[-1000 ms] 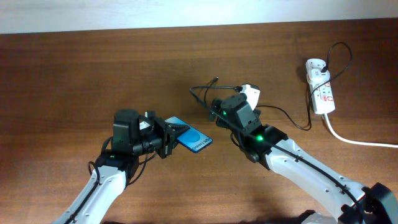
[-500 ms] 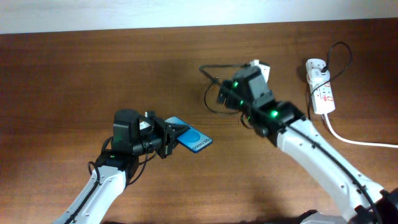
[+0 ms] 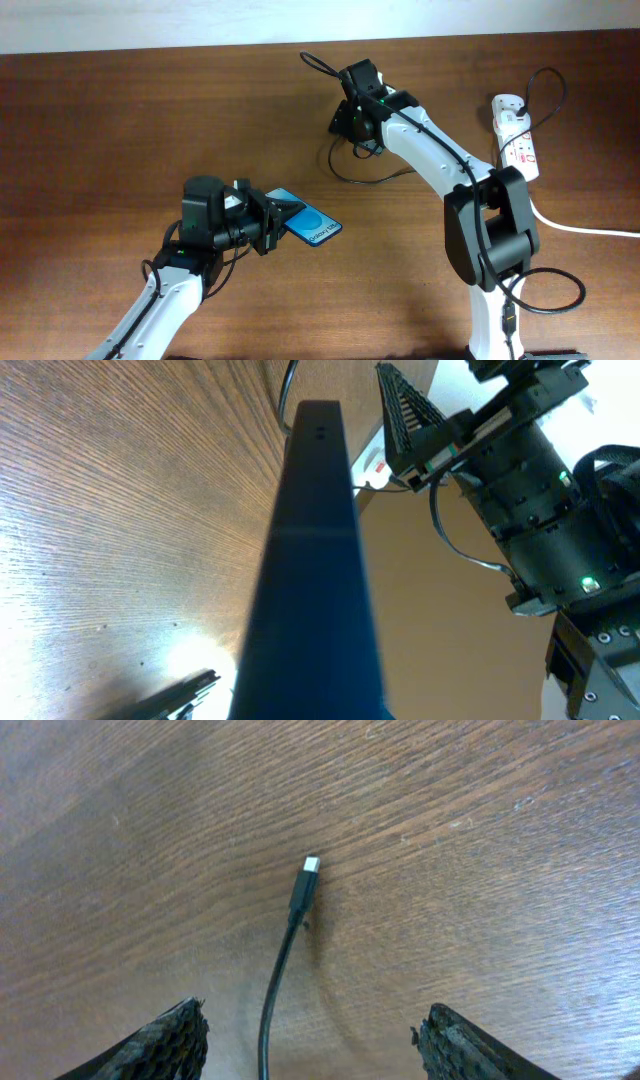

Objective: Plug charger to phone and switch on socket
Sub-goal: 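Grasp the black cable near its USB-C end with the right gripper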

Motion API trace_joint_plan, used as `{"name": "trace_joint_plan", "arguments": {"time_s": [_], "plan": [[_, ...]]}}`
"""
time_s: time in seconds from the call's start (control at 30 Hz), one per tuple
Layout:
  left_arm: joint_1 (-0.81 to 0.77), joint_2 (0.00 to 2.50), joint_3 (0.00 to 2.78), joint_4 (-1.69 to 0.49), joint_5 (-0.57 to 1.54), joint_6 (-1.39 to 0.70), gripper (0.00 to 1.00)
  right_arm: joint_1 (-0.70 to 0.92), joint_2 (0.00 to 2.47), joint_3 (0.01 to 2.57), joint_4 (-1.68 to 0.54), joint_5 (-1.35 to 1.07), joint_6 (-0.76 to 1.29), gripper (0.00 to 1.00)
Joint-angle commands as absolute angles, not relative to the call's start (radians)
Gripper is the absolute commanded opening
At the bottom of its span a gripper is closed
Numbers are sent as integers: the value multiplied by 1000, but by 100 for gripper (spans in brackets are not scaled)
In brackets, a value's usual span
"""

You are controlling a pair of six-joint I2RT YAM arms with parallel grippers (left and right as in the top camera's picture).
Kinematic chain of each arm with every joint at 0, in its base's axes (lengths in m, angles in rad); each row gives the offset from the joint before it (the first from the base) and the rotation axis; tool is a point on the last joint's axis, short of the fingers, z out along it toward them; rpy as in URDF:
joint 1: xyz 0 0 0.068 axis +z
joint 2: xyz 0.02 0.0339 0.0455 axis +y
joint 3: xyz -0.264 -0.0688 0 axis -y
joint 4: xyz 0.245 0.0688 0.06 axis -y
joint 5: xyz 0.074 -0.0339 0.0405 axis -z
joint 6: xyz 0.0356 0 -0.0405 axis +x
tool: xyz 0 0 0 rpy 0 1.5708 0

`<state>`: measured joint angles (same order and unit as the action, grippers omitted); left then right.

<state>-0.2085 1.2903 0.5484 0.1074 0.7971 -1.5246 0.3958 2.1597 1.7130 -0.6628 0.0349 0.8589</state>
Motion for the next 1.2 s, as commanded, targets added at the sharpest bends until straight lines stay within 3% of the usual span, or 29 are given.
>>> {"name": "trace_joint_plan", "arguments": {"time_s": [0.0, 0.17, 0.5, 0.63, 0.77, 0.9, 1.07, 1.17], "plan": [[-208, 1285, 550, 114, 808, -1508, 0, 391, 2191, 1739, -636, 37, 922, 72], [-208, 1285, 550, 114, 808, -1509, 0, 398, 2248, 1738, -625, 3, 944, 69], [-207, 1285, 550, 114, 807, -1508, 0, 408, 2318, 1738, -614, -154, 944, 52], [-207, 1285, 550, 114, 805, -1509, 0, 406, 2318, 1738, -611, -153, 944, 35], [-207, 1285, 550, 114, 805, -1509, 0, 402, 2318, 1738, -569, -122, 944, 24], [-207, 1285, 550, 114, 805, -1509, 0, 402, 2318, 1738, -565, -114, 944, 22], [-207, 1285, 550, 114, 805, -1509, 0, 403, 2318, 1738, -514, -89, 944, 27], [-208, 1285, 550, 114, 805, -1509, 0, 403, 2318, 1738, -512, -77, 944, 24]]}}
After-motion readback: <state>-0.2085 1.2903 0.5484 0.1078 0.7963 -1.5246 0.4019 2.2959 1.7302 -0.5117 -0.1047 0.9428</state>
